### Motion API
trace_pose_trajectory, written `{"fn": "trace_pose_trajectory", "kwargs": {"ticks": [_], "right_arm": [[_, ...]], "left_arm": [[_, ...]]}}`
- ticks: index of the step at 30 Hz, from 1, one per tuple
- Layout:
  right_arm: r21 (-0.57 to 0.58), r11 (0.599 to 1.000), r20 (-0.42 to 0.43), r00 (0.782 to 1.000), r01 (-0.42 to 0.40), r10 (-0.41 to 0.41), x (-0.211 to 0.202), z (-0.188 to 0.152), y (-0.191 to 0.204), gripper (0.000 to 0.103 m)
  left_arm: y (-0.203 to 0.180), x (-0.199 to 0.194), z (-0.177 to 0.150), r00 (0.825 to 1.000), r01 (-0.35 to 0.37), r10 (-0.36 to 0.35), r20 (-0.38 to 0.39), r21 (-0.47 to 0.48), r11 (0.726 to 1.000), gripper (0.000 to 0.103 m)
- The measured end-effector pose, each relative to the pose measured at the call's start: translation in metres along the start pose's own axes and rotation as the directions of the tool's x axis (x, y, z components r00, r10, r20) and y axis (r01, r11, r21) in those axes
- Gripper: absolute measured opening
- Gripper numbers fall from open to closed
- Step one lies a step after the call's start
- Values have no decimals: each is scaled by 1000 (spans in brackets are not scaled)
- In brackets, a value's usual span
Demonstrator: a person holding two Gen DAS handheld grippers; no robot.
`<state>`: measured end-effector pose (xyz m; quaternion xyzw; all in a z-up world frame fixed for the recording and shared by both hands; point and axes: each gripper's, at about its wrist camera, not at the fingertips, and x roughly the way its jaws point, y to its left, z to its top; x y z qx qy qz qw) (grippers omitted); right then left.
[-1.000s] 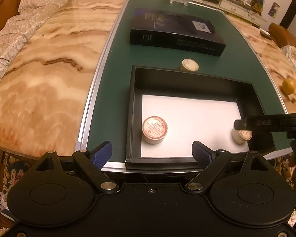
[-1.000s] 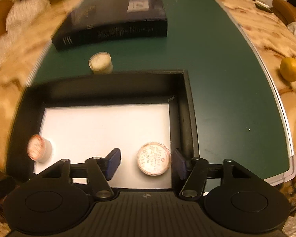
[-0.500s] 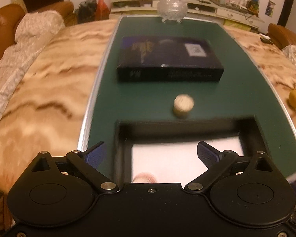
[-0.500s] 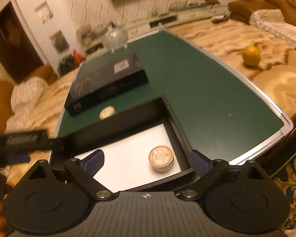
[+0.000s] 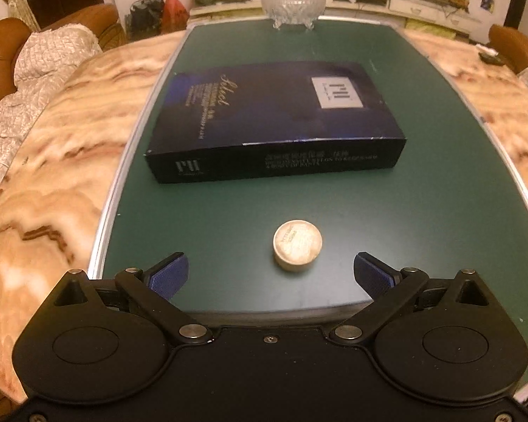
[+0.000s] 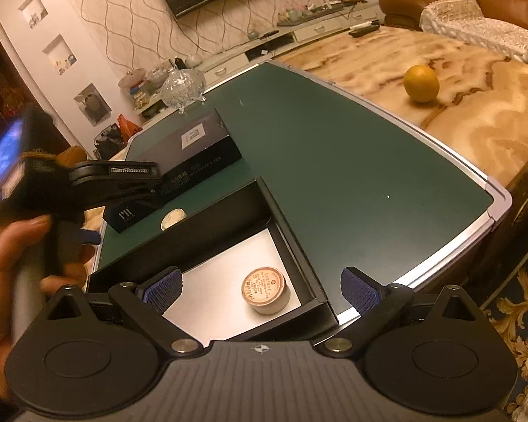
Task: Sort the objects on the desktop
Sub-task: 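Move the left gripper over the cream-lidded tin on the table, then close the left gripper on the cream-lidded tin and lift it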
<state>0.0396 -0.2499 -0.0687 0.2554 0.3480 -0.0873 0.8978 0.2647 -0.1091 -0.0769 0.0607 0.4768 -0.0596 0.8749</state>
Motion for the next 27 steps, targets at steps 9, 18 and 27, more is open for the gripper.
{"fn": "trace_pose_trajectory", "kwargs": {"ticks": [9, 18, 27], "right_arm": [[13, 1000, -7, 1000, -24, 24, 3, 2, -4, 100], [28, 999, -14, 999, -33, 33, 5, 2, -5, 100], [26, 999, -11, 999, -32, 32, 4, 3, -3, 100]], "left_arm": [[3, 33, 8, 999, -3, 1, -33, -60, 998, 98], [-1, 51, 13, 998, -3, 0, -57, -56, 998, 88], [-5, 58, 15, 997, 24, -28, -75, -53, 998, 71]]}}
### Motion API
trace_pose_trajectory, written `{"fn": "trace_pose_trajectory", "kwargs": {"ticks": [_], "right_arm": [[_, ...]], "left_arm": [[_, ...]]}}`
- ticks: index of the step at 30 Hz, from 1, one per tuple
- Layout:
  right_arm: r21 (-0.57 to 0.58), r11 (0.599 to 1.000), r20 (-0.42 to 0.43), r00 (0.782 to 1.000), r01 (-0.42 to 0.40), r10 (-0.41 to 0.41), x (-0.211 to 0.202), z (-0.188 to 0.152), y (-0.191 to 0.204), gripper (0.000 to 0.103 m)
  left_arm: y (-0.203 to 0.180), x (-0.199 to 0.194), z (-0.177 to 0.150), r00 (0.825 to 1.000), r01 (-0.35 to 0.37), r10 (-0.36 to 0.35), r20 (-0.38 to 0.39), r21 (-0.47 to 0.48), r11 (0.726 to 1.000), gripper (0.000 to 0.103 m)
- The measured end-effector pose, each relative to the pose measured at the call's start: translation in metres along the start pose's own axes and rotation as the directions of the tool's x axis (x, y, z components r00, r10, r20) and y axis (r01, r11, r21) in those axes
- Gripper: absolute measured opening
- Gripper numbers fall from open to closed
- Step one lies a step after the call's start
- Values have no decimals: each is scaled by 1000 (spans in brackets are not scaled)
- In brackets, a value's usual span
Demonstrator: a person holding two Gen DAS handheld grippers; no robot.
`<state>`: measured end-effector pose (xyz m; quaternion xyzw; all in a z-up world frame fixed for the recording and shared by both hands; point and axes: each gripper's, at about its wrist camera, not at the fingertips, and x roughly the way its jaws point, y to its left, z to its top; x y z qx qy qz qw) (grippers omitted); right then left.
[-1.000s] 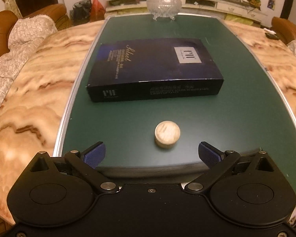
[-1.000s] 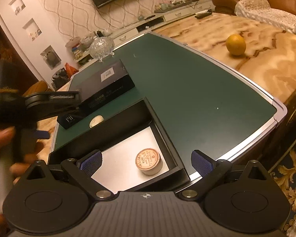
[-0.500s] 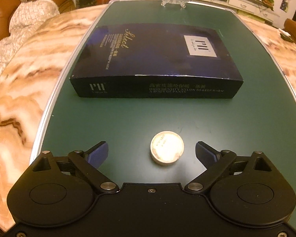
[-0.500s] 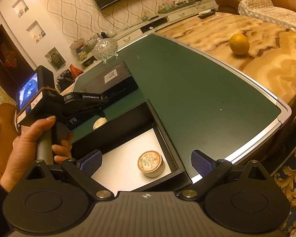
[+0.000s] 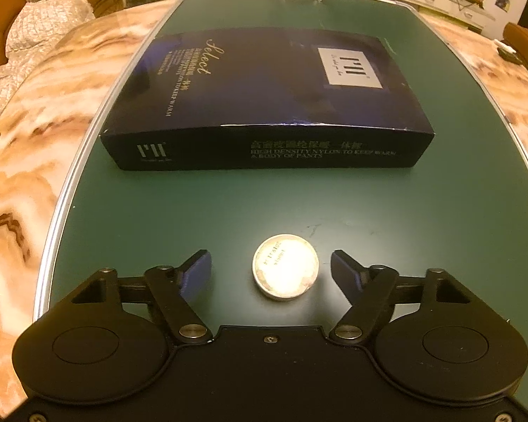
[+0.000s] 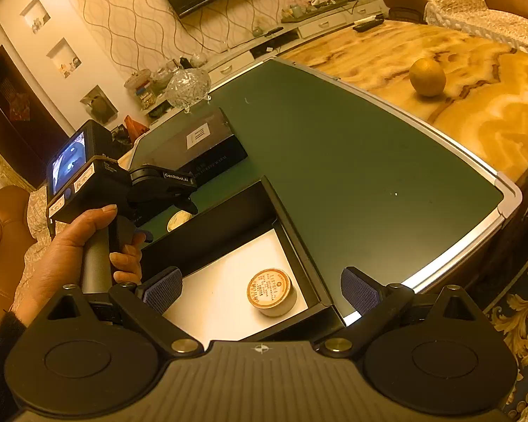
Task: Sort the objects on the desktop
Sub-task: 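Close the left gripper on the cream-lidded tin and lift it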
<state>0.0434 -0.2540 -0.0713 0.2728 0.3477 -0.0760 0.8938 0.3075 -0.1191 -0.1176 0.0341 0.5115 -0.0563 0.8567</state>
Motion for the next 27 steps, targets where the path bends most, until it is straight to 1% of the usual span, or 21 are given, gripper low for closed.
{"fn": "trace_pose_trajectory", "kwargs": {"ticks": [2, 4, 11, 13, 22, 27], "right_arm": [[3, 1000, -1, 1000, 0, 0, 0, 0, 0, 100], [4, 1000, 0, 1000, -1, 1, 0, 0, 0, 100], [2, 1000, 5, 1000, -2, 1, -1, 0, 1, 100], [4, 1000, 5, 1000, -2, 2, -1, 0, 0, 100], [7, 1000, 10, 1000, 0, 0, 0, 1, -1, 100], [12, 1000, 19, 1000, 1, -1, 0, 1, -3, 100]], "left_arm": [[-1, 1, 0, 1000, 5, -5, -7, 4, 1000, 65], [0, 3, 0, 1000, 15, -15, -15, 1, 1000, 57], [1, 3, 0, 999, 29, -29, -21, 4, 1000, 46], [1, 2, 0, 999, 34, -34, -21, 2, 999, 41], [7, -3, -1, 999, 37, -37, -18, -9, 999, 41], [12, -28, -1, 999, 49, -49, 12, -9, 999, 41]]}}
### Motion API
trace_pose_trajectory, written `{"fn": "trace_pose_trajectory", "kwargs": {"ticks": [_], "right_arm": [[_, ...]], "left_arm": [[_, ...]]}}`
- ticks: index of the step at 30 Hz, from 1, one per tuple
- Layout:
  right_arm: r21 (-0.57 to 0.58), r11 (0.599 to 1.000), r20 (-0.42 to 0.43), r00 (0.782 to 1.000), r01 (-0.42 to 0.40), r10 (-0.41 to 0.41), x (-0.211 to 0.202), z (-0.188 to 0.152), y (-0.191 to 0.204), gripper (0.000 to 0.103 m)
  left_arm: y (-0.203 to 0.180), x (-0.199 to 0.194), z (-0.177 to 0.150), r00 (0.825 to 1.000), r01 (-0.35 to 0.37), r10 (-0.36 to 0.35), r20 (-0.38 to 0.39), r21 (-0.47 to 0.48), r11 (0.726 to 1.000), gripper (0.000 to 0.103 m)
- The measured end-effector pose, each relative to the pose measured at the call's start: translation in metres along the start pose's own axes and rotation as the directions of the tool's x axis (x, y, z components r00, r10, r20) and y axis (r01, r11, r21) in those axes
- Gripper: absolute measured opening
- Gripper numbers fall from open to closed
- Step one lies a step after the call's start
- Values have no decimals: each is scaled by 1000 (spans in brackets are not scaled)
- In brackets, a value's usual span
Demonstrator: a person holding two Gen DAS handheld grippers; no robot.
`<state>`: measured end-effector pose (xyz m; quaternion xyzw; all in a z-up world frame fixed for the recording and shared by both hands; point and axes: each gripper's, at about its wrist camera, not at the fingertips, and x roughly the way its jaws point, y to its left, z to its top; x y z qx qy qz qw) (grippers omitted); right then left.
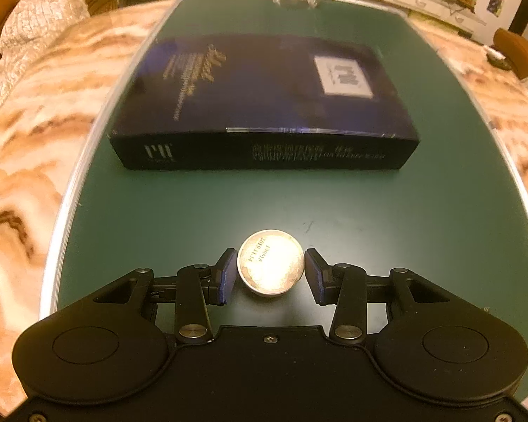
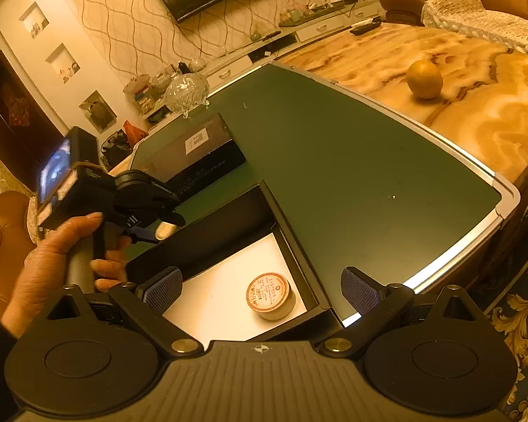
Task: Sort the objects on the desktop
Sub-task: 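Close the left gripper on the cream-lidded tin and lift it, then lower the cream tin between the other tins and open the left gripper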
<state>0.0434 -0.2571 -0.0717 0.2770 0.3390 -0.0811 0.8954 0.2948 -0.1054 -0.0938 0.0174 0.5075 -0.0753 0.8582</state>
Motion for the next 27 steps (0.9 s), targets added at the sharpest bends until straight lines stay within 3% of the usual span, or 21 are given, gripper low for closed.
{"fn": "trace_pose_trajectory", "kwargs": {"ticks": [6, 12, 17, 27], "right_arm": [[46, 999, -7, 1000, 2, -2, 1, 1, -8, 100], [113, 993, 7, 1000, 22, -23, -2, 1, -18, 100], [135, 990, 7, 1000, 26, -27, -3, 0, -22, 100], [184, 982, -11, 999, 38, -37, -2, -2, -33, 100]], "left_arm": [[1, -51, -9, 999, 20, -21, 44, 24, 999, 41], [-5, -87, -46, 998, 50, -52, 36, 71, 996, 41], [-12, -89, -82, 996, 87, -85, -29, 82, 993, 41], [-11, -62, -114, 993, 59, -53, -101, 54, 997, 41]]}}
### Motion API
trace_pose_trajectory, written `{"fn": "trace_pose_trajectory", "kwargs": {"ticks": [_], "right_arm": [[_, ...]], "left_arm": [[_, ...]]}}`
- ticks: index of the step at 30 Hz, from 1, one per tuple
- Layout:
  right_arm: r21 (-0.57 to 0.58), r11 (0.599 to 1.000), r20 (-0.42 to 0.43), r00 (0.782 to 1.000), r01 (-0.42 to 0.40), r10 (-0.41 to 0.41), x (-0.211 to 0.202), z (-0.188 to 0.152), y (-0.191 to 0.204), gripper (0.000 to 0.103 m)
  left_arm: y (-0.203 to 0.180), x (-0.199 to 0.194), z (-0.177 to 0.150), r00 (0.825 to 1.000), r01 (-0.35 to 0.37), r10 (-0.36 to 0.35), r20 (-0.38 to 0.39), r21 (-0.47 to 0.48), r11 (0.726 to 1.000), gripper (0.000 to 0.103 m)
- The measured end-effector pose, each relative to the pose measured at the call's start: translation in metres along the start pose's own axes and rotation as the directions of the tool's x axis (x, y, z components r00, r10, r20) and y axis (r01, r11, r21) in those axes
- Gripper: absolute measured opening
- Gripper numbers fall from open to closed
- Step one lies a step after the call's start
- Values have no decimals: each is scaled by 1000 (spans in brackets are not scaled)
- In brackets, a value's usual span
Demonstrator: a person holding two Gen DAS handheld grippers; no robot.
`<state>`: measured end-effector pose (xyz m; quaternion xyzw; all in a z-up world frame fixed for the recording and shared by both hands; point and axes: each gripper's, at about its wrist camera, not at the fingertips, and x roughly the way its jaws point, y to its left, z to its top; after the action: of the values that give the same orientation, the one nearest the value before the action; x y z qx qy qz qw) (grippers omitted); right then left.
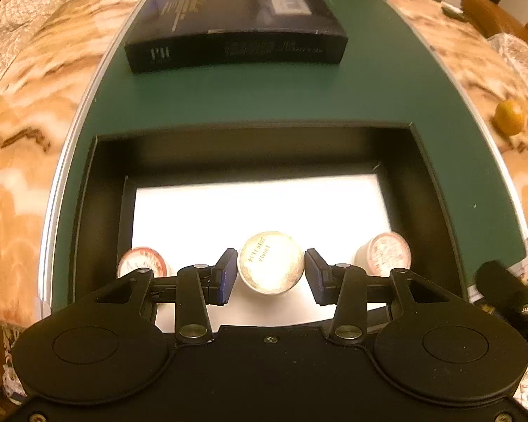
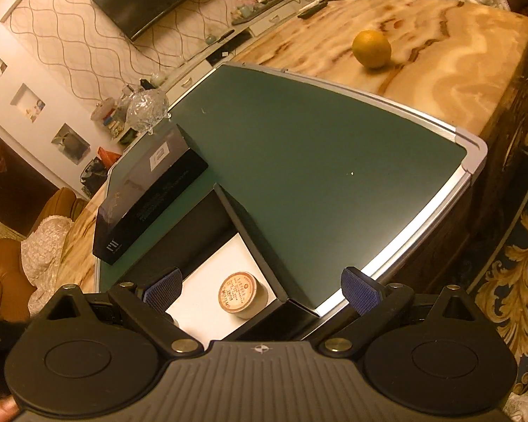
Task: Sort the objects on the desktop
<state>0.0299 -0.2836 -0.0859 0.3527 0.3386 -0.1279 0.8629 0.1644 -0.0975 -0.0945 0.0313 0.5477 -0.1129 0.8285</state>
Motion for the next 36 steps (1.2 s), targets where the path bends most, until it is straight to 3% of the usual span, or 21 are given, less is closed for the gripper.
{"fn": "trace_pose_trajectory", "kwargs": {"ticks": [23, 31, 36], "right_arm": [[-18, 1000, 6, 1000, 10, -10, -2, 0, 5, 100], [-19, 1000, 10, 1000, 12, -12, -2, -1, 5, 100], [-20, 1000, 10, 1000, 14, -14, -2, 0, 5, 100]], "left_arm": [[-4, 20, -8, 1000, -22, 22, -9, -11, 1000, 41], [1, 12, -8, 1000, 23, -22, 10, -47, 999, 69], [10, -16, -14, 997, 23, -19, 68, -64, 998, 85]]}}
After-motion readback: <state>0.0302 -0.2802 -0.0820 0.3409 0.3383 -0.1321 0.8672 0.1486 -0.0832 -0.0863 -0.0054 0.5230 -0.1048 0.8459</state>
